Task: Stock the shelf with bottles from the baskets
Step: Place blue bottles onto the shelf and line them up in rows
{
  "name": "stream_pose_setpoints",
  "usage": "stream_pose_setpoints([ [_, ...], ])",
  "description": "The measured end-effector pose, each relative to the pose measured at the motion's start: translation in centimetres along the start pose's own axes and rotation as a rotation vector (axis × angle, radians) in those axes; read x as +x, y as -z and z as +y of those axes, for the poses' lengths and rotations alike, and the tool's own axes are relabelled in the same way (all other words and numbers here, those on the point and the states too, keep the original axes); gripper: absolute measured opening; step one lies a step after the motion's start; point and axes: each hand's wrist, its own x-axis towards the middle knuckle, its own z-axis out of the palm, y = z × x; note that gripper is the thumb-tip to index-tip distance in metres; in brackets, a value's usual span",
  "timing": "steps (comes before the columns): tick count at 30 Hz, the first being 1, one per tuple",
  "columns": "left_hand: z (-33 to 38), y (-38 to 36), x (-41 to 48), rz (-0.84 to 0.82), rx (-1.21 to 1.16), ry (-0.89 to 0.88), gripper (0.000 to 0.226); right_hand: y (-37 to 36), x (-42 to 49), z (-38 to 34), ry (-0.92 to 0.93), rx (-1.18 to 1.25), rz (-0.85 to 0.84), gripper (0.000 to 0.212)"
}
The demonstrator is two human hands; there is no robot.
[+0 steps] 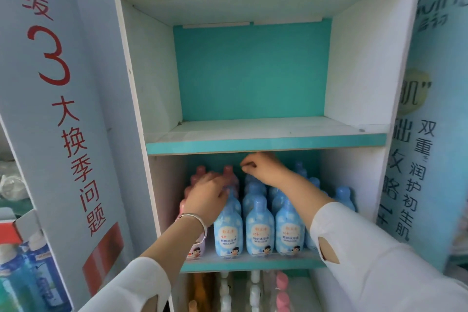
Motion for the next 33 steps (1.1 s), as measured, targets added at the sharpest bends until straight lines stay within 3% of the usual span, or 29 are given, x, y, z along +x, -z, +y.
stream_pose_setpoints([
  [4,2.2,-0.9,-1.4,-0.030,-0.082,0.048,0.042,1.3,-3.2,1.1,-0.037,-0.013,0.042,0.027],
  [10,3.0,-2.4,-3.8,-0.089,-0.125,0.195,0.053,0.5,-7.0,1.2,-0.069,-0.008,-0.025,0.029],
  [15,3.4,-2.9,-4.3,-0.063,-0.154,0.234,0.045,-0.5,-8.8,0.5,-0.069,-0.158,-0.132,0.037],
  [26,2.8,-2.3,-3.9,-0.105,-0.136,0.215,0.038,-0.7,-8.8,0.3,-0.080,-0.163,-0.097,0.038],
  [33,2.6,-1.9,-3.6,-0.092,-0.227,0.217,0.059,-0.6,-8.1,0.8,-0.082,-0.115,-0.151,0.038],
])
